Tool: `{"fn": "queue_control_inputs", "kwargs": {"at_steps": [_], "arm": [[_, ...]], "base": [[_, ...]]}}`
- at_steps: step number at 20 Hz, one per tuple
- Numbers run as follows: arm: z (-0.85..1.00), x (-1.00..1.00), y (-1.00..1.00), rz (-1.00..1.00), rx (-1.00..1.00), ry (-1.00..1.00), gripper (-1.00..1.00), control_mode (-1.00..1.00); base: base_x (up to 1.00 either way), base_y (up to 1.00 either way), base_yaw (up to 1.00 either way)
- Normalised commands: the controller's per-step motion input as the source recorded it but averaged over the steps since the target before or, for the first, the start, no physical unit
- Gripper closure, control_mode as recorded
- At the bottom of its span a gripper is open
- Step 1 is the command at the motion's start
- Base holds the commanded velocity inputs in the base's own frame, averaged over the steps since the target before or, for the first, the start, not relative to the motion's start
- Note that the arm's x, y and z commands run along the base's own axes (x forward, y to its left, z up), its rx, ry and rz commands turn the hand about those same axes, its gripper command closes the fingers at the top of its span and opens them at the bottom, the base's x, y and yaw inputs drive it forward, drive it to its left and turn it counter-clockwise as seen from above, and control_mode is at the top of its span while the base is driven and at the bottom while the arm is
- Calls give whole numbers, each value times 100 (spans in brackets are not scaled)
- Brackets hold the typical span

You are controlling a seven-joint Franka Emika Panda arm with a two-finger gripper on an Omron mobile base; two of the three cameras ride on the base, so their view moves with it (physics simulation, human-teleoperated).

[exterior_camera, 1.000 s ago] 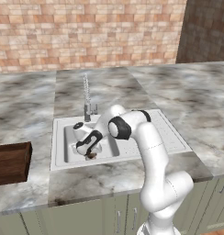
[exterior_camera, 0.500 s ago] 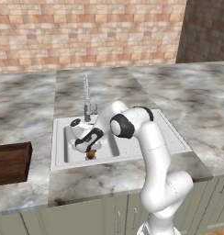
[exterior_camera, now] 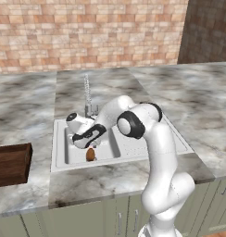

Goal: Pick up all produce items and place them in the sink. Turn on the sink faucet to wash them. Then turn the sink off and put them in the tray.

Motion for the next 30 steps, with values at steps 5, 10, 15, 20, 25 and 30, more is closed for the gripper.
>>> {"fn": "queue_control_inputs", "kwargs": {"at_steps": [5,10,15,20,25,30], "arm": [[61,-55,9,-10,0,-1,-100,-100],[34,-65,-6,-10,0,0,-100,-100],[23,-54,-37,-9,0,0,-100,-100],[13,-27,-60,-4,0,0,-100,-100],[17,-7,-66,0,1,2,-100,-100],[21,0,-72,0,0,1,-100,-100]], "base": [[0,0,0],[0,0,0],[0,0,0],[0,0,0],[0,0,0],[0,0,0]]}}
